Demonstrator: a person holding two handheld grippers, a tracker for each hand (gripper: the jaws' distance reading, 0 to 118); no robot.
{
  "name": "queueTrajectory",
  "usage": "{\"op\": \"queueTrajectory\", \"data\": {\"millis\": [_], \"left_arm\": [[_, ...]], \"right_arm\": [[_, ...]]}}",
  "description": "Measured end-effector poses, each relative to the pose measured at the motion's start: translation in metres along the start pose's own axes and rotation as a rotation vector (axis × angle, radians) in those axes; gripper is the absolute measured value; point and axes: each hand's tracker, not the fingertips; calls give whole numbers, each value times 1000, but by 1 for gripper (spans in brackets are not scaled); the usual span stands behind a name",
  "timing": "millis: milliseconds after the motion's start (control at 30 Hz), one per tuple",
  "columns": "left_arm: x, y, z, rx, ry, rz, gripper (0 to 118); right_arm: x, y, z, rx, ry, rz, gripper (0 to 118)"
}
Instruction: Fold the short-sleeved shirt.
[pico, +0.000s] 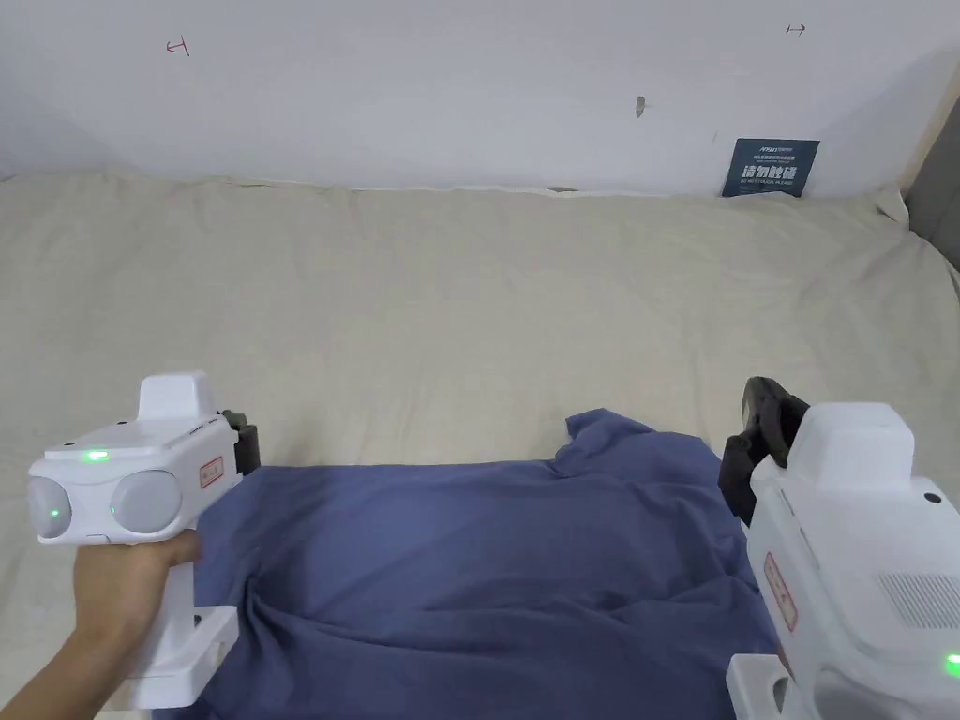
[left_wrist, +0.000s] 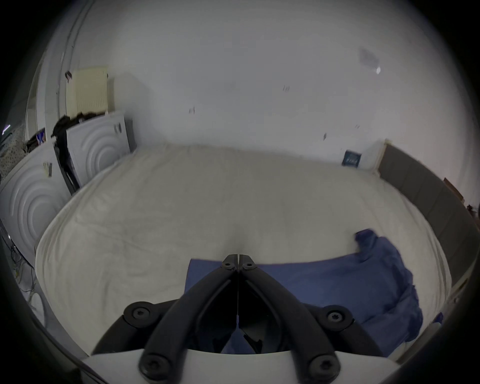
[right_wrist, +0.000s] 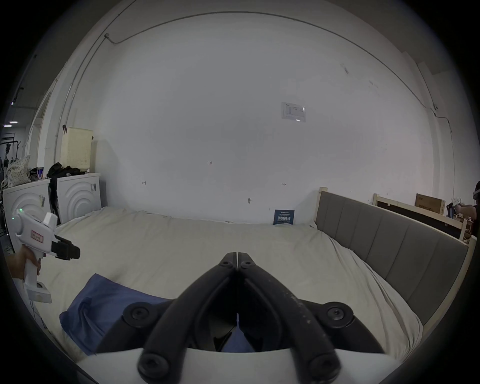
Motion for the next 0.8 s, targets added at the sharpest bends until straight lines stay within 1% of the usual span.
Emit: {"op": "queueTrajectory", "data": {"millis": [100, 233, 267, 300, 333, 400, 433, 467, 500, 567, 600, 633, 667, 700, 733, 767, 800], "left_arm": [[-20, 0, -43, -104, 5, 0, 0], [-42, -3, -90, -175, 54, 9, 0], [-42, -4, -96, -207, 66, 2, 2], [-46, -5, -105, -222, 81, 11, 7], [-52, -5, -116, -257, 85, 23, 27], [-57, -6, -130, -285, 101, 50, 85], [-60, -7, -137, -300, 93, 62, 111], [-62, -8, -142, -311, 88, 72, 115], [-63, -8, -145, -309, 94, 79, 111], [-57, -9, -151, -312, 104, 75, 96], [-57, -9, -155, -322, 107, 64, 86], [-55, -11, -158, -337, 110, 53, 72], [-52, -13, -163, -345, 108, 46, 55], [-50, -15, -165, -362, 97, 31, 43], [-47, -17, -166, -377, 78, 26, 39], [-43, -19, -163, -356, 72, 33, 31], [-39, -18, -163, -344, 105, 11, 17]], "right_arm": [[2, -4, -17, -25, -9, 6, 1], [3, -12, -42, -66, -24, 17, 1], [3, -14, -48, -77, -26, 18, 1], [3, -16, -52, -85, -27, 18, 1], [4, -20, -59, -100, -29, 16, 1], [4, -26, -69, -117, -34, 19, 1], [4, -29, -73, -125, -40, 18, 2], [5, -32, -78, -138, -44, 8, 2], [7, -35, -82, -151, -46, 2, 2], [9, -42, -91, -176, -51, -4, 2], [10, -45, -94, -190, -53, -4, 2], [11, -48, -97, -201, -55, -4, 2], [12, -50, -100, -208, -57, -5, 2], [13, -52, -103, -215, -57, -9, 2], [16, -53, -105, -227, -57, -12, 2], [17, -55, -107, -236, -58, -17, 2], [19, -56, -109, -244, -61, -23, 2]]}}
